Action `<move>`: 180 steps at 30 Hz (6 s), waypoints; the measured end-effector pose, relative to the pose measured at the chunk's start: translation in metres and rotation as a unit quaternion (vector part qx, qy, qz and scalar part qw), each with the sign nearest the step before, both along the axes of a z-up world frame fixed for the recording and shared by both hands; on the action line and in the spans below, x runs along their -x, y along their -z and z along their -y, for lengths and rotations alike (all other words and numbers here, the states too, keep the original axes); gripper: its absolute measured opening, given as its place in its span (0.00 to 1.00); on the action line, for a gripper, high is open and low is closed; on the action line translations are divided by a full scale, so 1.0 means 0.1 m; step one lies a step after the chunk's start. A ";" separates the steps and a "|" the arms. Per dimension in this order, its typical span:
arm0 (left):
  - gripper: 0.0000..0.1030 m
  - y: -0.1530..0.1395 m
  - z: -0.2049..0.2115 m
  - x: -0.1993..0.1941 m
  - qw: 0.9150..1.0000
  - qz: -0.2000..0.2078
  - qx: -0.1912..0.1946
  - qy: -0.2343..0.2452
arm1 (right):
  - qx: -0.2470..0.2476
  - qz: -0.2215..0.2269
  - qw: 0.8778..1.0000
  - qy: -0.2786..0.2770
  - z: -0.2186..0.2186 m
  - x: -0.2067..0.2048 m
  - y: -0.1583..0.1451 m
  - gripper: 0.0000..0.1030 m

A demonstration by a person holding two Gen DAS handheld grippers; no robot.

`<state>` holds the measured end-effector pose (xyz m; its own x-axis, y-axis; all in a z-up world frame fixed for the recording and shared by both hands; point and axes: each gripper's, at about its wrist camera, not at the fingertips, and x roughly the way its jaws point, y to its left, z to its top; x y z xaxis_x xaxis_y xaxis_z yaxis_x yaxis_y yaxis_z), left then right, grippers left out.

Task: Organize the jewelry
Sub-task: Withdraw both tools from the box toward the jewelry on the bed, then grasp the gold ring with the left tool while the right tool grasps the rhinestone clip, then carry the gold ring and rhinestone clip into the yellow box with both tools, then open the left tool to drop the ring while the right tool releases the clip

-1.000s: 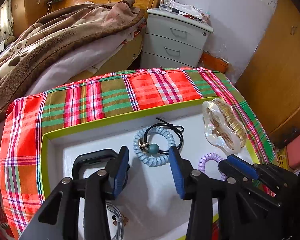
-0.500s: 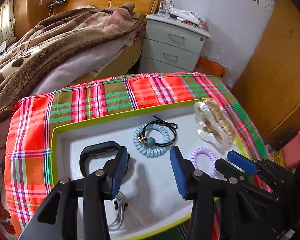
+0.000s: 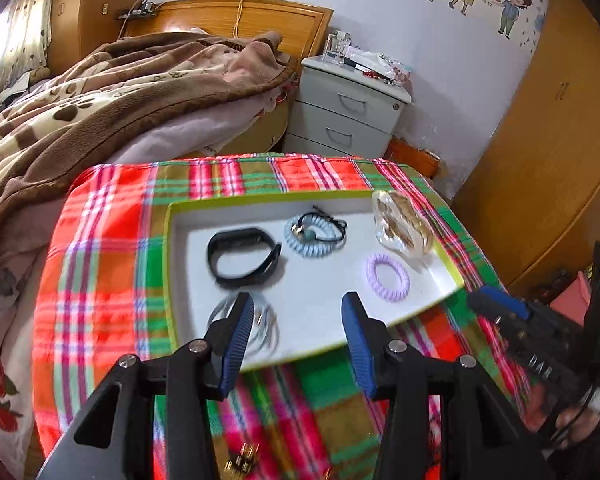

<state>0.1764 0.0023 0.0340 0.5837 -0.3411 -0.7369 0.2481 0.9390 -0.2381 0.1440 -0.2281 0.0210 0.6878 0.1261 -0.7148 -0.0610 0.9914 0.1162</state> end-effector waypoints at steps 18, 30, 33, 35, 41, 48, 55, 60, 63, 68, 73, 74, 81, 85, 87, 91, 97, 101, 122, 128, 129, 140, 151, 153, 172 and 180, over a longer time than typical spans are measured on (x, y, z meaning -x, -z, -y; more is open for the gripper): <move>0.46 0.23 -0.53 0.76 0.998 -0.019 0.021 -0.058 | -0.004 -0.015 0.994 -0.110 0.14 0.68 0.30 0.31; 0.46 0.28 -0.65 1.08 0.997 -0.023 0.010 -0.078 | 0.033 -0.036 0.985 -0.166 0.04 0.73 0.46 0.45; 0.46 0.28 -0.59 1.14 0.997 -0.024 0.010 -0.068 | 0.050 -0.036 0.983 -0.172 0.01 0.74 0.49 0.45; 0.46 0.29 -0.55 1.17 0.998 -0.027 0.010 -0.061 | 0.060 -0.042 0.982 -0.176 -0.01 0.73 0.52 0.45; 0.46 0.35 -0.45 1.25 0.998 -0.037 0.011 -0.051 | 0.067 -0.042 0.981 -0.178 0.00 0.73 0.54 0.45; 0.46 0.40 -0.35 1.34 0.998 -0.043 0.004 -0.038 | 0.071 -0.039 0.984 -0.157 0.03 0.75 0.53 0.38; 0.46 0.39 -0.20 1.35 0.999 -0.034 -0.010 -0.018 | 0.057 -0.026 0.989 -0.131 0.12 0.79 0.47 0.37; 0.46 0.41 -0.05 1.26 0.999 -0.034 -0.017 -0.004 | 0.040 -0.021 0.992 -0.116 0.18 0.81 0.44 0.37; 0.46 0.44 0.08 1.21 0.999 -0.036 -0.034 0.008 | 0.038 -0.019 0.992 -0.116 0.18 0.83 0.43 0.37; 0.46 0.48 0.27 1.12 0.997 -0.030 -0.063 0.023 | 0.029 -0.017 0.993 -0.110 0.18 0.84 0.43 0.37; 0.46 0.57 0.36 1.08 0.996 -0.040 -0.075 0.032 | 0.025 -0.013 0.994 -0.107 0.19 0.86 0.42 0.37; 0.46 0.57 0.36 1.08 0.996 -0.038 -0.077 0.028 | 0.024 -0.013 0.994 -0.106 0.20 0.86 0.42 0.37; 0.40 0.57 0.42 1.06 0.994 -0.033 -0.104 0.026 | 0.019 -0.011 0.994 -0.104 0.20 0.86 0.41 0.37; 0.32 0.57 0.41 1.05 0.993 -0.032 -0.112 0.023 | 0.018 -0.011 0.994 -0.103 0.20 0.85 0.41 0.37; 0.26 0.57 0.39 1.05 0.993 -0.032 -0.114 0.020 | 0.018 -0.010 0.995 -0.103 0.20 0.86 0.41 0.37; 0.22 0.56 0.37 1.04 0.993 -0.033 -0.108 0.021 | 0.018 -0.008 0.995 -0.099 0.20 0.86 0.40 0.37; 0.22 0.55 0.33 1.04 0.995 -0.031 -0.097 0.019 | 0.017 -0.008 0.995 -0.099 0.20 0.86 0.39 0.37; 0.22 0.51 0.29 1.06 0.995 -0.025 -0.090 0.018 | 0.015 -0.004 0.995 -0.098 0.19 0.86 0.37 0.37; 0.22 0.16 0.17 0.94 0.997 0.010 -0.074 0.015 | 0.004 0.023 0.996 -0.081 0.14 0.73 0.10 0.37; 0.22 0.04 0.13 0.74 0.998 0.016 -0.065 0.016 | 0.000 0.035 0.996 -0.076 0.08 0.53 -0.04 0.37; 0.22 0.01 0.14 0.71 0.998 0.019 -0.063 0.017 | -0.001 0.038 0.996 -0.076 0.06 0.49 -0.06 0.37; 0.22 -0.10 0.19 0.09 0.999 0.016 -0.040 0.028 | -0.019 0.037 0.997 -0.068 -0.13 -0.07 -0.10 0.37; 0.22 0.10 0.34 -0.45 0.998 0.000 -0.050 0.035 | -0.015 0.015 0.999 -0.043 -0.22 -0.51 0.10 0.37; 0.22 0.15 0.37 -0.53 0.998 -0.007 -0.052 0.035 | -0.019 0.011 0.999 -0.040 -0.23 -0.56 0.14 0.37; 0.22 0.47 0.46 -0.72 0.997 -0.036 -0.060 0.041 | 0.007 -0.011 0.999 -0.040 -0.34 -0.77 0.35 0.37; 0.23 0.51 0.47 -0.74 0.997 -0.041 -0.059 0.041 | 0.012 -0.018 0.999 -0.042 -0.37 -0.79 0.39 0.37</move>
